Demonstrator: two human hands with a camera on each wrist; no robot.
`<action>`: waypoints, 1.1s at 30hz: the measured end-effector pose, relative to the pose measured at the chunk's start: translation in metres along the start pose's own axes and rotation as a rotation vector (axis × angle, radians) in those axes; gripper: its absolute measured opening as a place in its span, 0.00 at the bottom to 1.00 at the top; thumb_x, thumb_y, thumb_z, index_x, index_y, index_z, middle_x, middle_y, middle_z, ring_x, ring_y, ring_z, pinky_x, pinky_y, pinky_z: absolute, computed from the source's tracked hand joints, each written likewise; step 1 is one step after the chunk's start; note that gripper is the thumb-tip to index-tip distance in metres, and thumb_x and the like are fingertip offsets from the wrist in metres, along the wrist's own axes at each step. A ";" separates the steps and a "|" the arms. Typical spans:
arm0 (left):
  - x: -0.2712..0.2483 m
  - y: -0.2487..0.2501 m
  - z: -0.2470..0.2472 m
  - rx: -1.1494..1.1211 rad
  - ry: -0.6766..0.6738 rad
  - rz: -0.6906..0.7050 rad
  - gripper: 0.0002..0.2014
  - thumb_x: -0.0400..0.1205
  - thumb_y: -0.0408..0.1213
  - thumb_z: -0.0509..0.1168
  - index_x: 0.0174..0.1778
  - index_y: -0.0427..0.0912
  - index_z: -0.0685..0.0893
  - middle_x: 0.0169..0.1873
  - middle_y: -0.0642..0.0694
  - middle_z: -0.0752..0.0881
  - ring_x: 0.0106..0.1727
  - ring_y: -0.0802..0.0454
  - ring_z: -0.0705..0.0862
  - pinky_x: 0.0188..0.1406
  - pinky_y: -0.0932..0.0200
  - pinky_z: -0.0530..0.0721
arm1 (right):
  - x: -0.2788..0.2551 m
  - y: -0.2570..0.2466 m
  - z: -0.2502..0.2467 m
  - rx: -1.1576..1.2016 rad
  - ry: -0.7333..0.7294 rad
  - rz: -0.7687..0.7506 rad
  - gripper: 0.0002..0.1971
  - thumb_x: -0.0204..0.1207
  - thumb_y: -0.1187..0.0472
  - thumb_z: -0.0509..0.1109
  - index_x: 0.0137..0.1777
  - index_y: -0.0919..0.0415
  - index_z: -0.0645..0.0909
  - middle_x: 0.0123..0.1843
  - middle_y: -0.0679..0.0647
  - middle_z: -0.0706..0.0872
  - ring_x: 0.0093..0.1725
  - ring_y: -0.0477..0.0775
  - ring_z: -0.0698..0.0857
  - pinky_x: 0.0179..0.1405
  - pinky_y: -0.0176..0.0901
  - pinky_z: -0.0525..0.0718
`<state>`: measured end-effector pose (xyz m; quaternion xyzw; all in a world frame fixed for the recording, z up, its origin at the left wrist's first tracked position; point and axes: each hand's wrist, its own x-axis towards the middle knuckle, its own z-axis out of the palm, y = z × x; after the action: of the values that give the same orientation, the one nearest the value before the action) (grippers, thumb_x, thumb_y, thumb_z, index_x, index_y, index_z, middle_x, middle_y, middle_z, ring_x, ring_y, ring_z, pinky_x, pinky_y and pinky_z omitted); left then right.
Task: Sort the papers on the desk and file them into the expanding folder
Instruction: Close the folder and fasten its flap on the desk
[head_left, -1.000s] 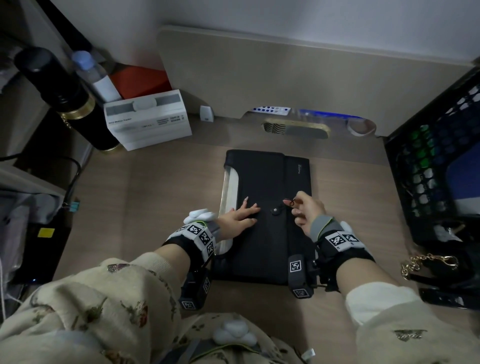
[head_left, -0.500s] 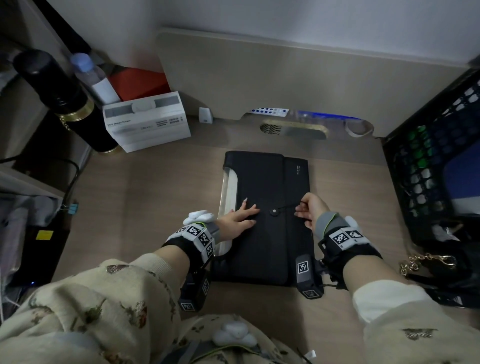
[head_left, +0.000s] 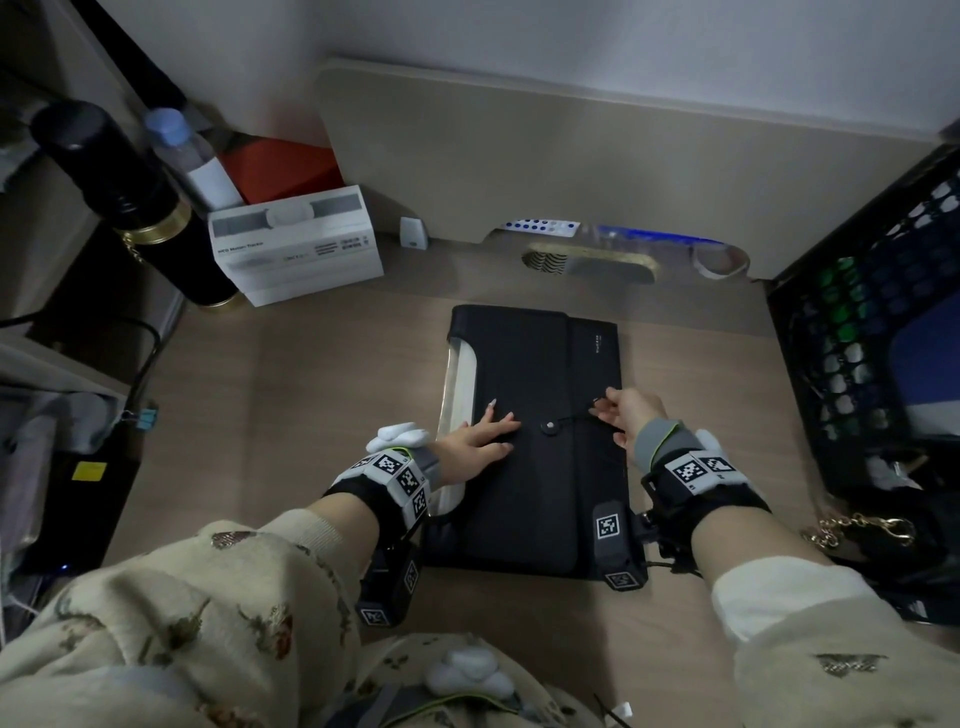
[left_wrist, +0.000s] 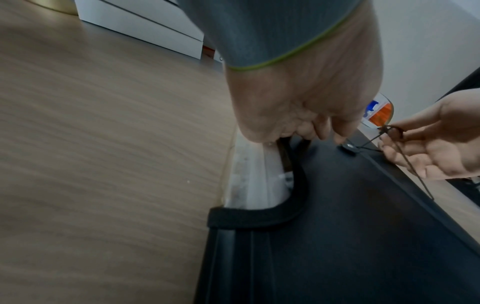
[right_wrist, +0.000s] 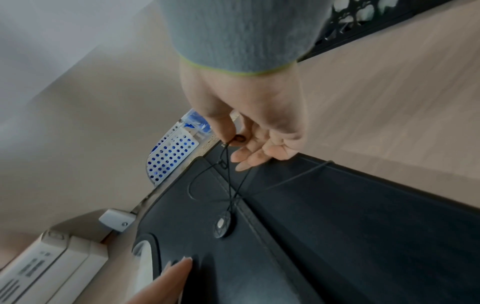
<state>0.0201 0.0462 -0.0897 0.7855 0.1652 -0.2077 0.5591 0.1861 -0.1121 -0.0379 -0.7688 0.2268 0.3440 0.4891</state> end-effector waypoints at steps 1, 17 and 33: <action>0.000 0.000 0.000 0.007 -0.001 0.006 0.22 0.89 0.38 0.56 0.80 0.52 0.68 0.84 0.54 0.57 0.84 0.62 0.45 0.79 0.62 0.38 | 0.001 -0.001 0.000 -0.021 -0.004 0.023 0.14 0.82 0.62 0.59 0.33 0.59 0.74 0.27 0.49 0.86 0.30 0.43 0.77 0.31 0.40 0.64; 0.007 -0.010 0.001 0.011 0.005 -0.069 0.21 0.87 0.46 0.58 0.77 0.65 0.69 0.84 0.60 0.53 0.86 0.48 0.45 0.84 0.40 0.42 | -0.018 -0.005 -0.007 0.114 -0.054 -0.035 0.14 0.82 0.72 0.55 0.35 0.61 0.71 0.33 0.56 0.76 0.28 0.51 0.84 0.59 0.46 0.77; 0.009 -0.014 0.002 0.013 -0.048 -0.052 0.21 0.86 0.46 0.58 0.75 0.68 0.69 0.84 0.60 0.53 0.85 0.49 0.40 0.84 0.43 0.39 | -0.010 -0.014 -0.010 -0.706 -0.100 0.039 0.08 0.81 0.60 0.65 0.49 0.66 0.73 0.29 0.57 0.70 0.23 0.51 0.68 0.21 0.36 0.68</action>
<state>0.0204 0.0491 -0.1063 0.7792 0.1708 -0.2423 0.5522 0.1920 -0.1157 -0.0192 -0.8681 0.0844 0.4477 0.1971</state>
